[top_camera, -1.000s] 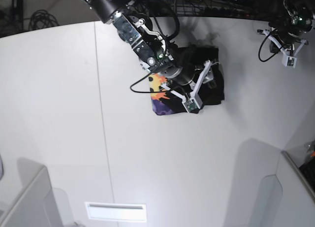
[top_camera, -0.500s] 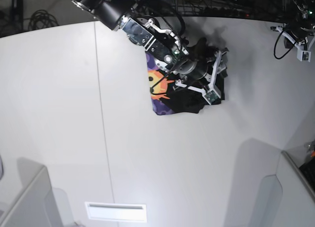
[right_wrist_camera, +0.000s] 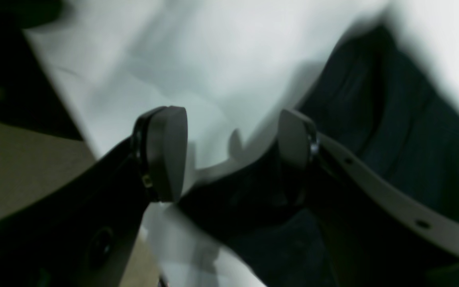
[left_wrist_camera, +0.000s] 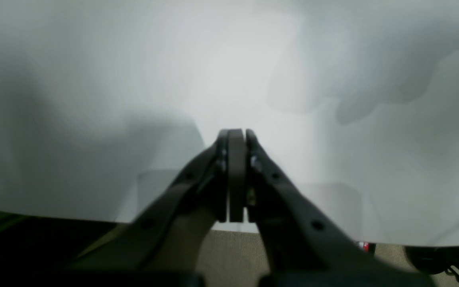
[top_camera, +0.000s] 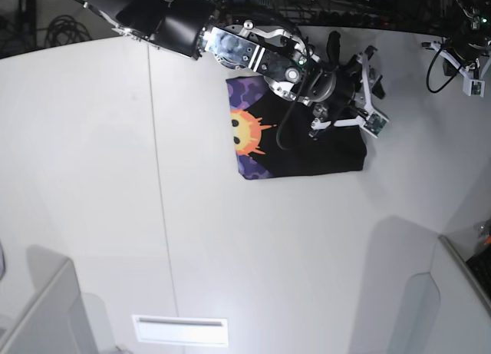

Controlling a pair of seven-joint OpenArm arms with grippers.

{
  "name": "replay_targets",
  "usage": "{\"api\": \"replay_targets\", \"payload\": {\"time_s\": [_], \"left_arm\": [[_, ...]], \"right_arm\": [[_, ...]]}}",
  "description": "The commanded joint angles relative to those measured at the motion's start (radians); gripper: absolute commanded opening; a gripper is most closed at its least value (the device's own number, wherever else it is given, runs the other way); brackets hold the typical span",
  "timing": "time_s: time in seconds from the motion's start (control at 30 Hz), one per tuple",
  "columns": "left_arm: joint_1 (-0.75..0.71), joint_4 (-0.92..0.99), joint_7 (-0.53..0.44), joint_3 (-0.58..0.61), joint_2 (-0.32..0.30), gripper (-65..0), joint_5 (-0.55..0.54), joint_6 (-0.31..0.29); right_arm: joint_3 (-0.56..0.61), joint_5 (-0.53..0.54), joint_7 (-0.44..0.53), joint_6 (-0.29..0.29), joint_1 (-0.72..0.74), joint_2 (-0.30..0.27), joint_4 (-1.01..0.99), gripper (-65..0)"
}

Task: Fold the T-shirt properly
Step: 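Open the right gripper and move both grippers to the bundle's sides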

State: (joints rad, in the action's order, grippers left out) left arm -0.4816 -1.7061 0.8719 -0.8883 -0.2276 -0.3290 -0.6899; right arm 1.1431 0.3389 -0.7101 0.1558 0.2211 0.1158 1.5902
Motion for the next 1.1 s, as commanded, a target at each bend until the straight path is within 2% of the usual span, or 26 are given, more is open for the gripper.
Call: {"api": "replay_targets", "payload": {"time_s": [0.0,0.13,0.23,0.3,0.4,0.43,0.53,0.63,0.7,0.77,0.83,0.93,1.0,1.07], "left_arm": [[-0.002,-0.012,-0.015,-0.007,-0.019,-65.0,-0.005,-0.008],[-0.002,-0.012,-0.015,-0.007,-0.034,-65.0,-0.012,-0.008],[-0.01,-0.015,-0.015,-0.007,-0.034,-65.0,-0.012,-0.008],[-0.013,-0.022,-0.015,0.001,-0.031,-65.0,-0.012,-0.008],[-0.007,-0.044,-0.015,0.002,-0.003,-65.0,-0.014,-0.008],[-0.002,-0.056,-0.015,0.002,0.01,-65.0,-0.022,-0.008],[-0.013,-0.11,-0.006,0.002,0.027,-65.0,-0.163,-0.008],[-0.009,-0.133,0.099,0.002,0.021,-65.0,-0.413,-0.008],[0.004,-0.13,0.162,0.001,0.021,-63.2,-0.523,-0.008],[0.044,-0.13,0.22,0.001,0.024,-45.3,-0.589,-0.008],[0.079,-0.13,0.264,0.002,0.03,-28.5,-0.595,-0.008],[0.133,-0.128,0.31,0.031,0.078,-9.5,-0.595,-0.008],[0.159,-0.125,0.32,0.062,0.096,-2.6,-0.594,-0.008],[0.179,-0.101,0.316,0.105,0.107,-2.0,-0.594,-0.008]], "right_arm": [[-0.007,0.001,0.02,-0.005,0.019,0.017,0.065,-30.9],[-0.124,-0.001,-0.049,-0.005,0.004,-0.034,0.226,-31.1],[-0.246,-0.001,-0.059,-0.005,-0.042,-0.084,0.282,-33.2],[-0.321,0.001,-0.059,-0.005,-0.079,-0.12,0.298,-41.1],[-0.415,0.002,-0.056,-0.008,-0.142,-0.16,0.302,-62.0],[-0.435,0.002,-0.056,-0.008,-0.162,-0.167,0.302,-65.0],[-0.513,-0.001,-0.035,-0.008,-0.236,-0.17,0.302,-65.0],[-0.558,-0.001,0.03,-0.008,-0.302,-0.199,0.304,-65.0],[-0.558,0.002,0.062,-0.008,-0.322,-0.224,0.304,-65.0],[-0.556,0.002,0.077,-0.008,-0.338,-0.244,0.304,-65.0],[-0.556,0.002,0.079,-0.008,-0.349,-0.247,0.304,-65.0],[-0.558,0.002,0.077,-0.008,-0.357,-0.248,0.304,-65.0],[-0.558,0.002,0.076,-0.009,-0.36,-0.248,0.304,-65.0],[-0.555,0.002,0.076,-0.009,-0.361,-0.248,0.304,-65.0]]}}
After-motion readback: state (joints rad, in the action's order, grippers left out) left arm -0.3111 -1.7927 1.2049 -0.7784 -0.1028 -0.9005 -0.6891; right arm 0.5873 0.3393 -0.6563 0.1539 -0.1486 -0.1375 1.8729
